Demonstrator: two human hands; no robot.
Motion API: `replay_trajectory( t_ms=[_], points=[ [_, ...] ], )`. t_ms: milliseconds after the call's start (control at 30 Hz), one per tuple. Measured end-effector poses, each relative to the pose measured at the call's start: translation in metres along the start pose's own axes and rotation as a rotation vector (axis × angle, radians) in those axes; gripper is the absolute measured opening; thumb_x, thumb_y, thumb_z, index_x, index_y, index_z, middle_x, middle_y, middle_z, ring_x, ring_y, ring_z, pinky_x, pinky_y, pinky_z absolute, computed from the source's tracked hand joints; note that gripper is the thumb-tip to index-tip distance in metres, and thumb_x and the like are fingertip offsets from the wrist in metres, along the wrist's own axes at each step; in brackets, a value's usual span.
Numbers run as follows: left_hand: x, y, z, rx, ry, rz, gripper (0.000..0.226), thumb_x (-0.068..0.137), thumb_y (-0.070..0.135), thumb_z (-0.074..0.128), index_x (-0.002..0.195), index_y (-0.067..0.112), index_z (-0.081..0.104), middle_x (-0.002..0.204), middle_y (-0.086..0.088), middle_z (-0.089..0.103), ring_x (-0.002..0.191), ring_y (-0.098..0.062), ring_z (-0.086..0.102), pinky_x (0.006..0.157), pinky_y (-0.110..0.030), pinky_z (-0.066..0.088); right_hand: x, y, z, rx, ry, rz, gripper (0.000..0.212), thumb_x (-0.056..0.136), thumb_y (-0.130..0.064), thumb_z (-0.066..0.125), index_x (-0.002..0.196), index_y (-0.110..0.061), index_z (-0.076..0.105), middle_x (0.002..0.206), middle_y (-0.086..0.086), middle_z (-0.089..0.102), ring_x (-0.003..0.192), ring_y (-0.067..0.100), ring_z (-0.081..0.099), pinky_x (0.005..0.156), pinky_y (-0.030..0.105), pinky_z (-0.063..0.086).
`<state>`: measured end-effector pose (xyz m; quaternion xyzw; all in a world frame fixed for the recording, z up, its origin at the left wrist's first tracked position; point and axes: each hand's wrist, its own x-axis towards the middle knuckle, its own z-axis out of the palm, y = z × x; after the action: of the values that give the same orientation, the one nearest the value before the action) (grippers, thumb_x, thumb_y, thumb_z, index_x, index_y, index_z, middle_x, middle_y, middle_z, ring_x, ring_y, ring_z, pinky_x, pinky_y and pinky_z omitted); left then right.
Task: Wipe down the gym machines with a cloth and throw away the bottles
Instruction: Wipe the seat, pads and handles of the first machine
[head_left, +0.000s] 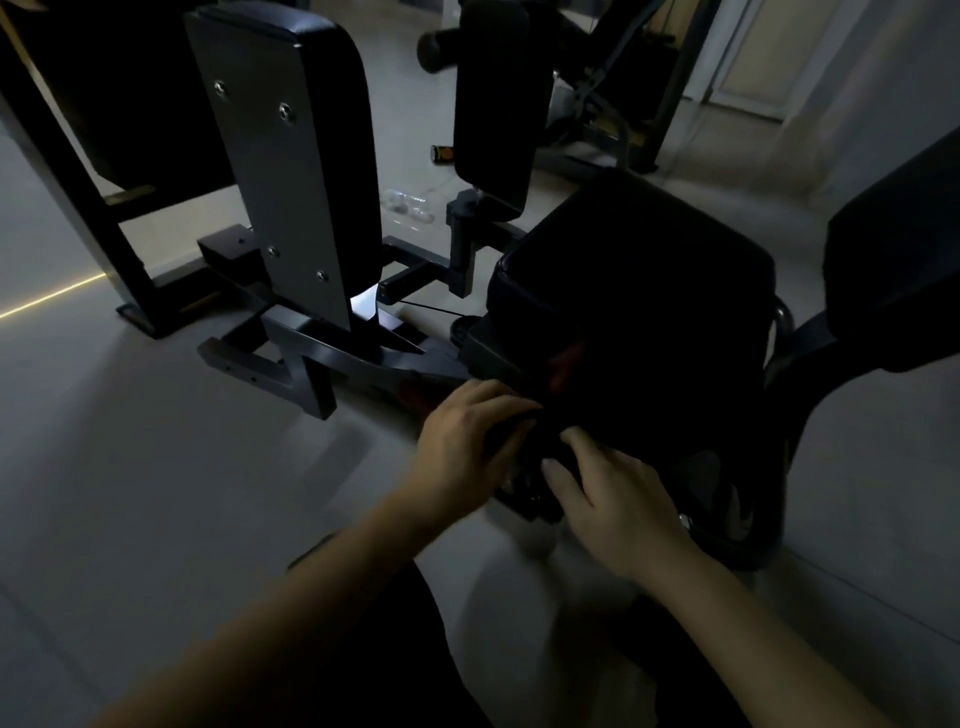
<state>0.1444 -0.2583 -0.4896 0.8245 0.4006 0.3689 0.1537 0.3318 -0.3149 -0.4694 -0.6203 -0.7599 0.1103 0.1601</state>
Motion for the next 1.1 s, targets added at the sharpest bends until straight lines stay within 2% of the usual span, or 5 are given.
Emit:
replay_trajectory(
  t_ms=[333,467,667,867,1100],
  points=[
    [0.063,0.008,-0.023,-0.069,-0.557,-0.587,0.026,0.110,0.021,0.033,0.097,0.017,0.056,0.096,0.002,0.056,0.079,-0.006,0.053,0.072,-0.024,0.040,-0.013,0.005,-0.002,-0.023,0.001,-0.034,0.029,0.102,-0.048,0.033,0.116,-0.027,0.048,0.099,-0.007,0.060,0.083,0.011,0.059,0.067,0.032,0.050],
    [0.021,0.012,-0.022,0.431,-0.223,-0.259,0.043,0.109,0.041,0.024,0.092,0.017,0.055,0.076,0.003,0.058,0.066,-0.017,0.059,0.056,-0.027,0.037,-0.013,0.003,0.007,-0.115,0.124,-0.045,0.039,0.100,-0.049,0.032,0.127,-0.027,0.049,0.104,-0.004,0.064,0.089,0.017,0.063,0.064,0.027,0.035],
    [0.014,0.031,-0.036,0.192,0.150,-0.031,0.023,0.101,0.031,0.049,0.115,0.016,0.061,0.104,0.014,0.054,0.092,-0.001,0.050,0.078,-0.014,0.040,-0.010,0.008,0.008,-0.066,0.127,-0.073,0.044,0.098,-0.053,0.028,0.128,-0.028,0.048,0.104,-0.008,0.063,0.091,0.012,0.064,0.068,0.027,0.043],
    [0.004,0.032,-0.035,0.752,-0.449,0.298,0.086,0.080,0.059,0.068,0.148,0.016,0.039,0.138,-0.003,0.054,0.126,-0.023,0.052,0.106,-0.041,0.045,-0.019,0.022,-0.004,-0.111,0.038,0.044,0.027,0.090,-0.054,0.056,0.101,-0.031,0.047,0.092,-0.009,0.056,0.087,0.015,0.062,0.058,0.021,0.032],
    [0.071,0.037,-0.015,0.767,-0.845,0.144,0.022,0.094,0.029,0.062,0.110,0.014,0.062,0.083,0.003,0.056,0.078,-0.017,0.059,0.069,-0.028,0.047,-0.008,0.020,-0.007,-0.102,-0.060,0.134,0.023,0.088,-0.046,0.062,0.090,-0.026,0.053,0.081,-0.005,0.053,0.081,0.018,0.062,0.059,0.028,0.036]
  ],
)
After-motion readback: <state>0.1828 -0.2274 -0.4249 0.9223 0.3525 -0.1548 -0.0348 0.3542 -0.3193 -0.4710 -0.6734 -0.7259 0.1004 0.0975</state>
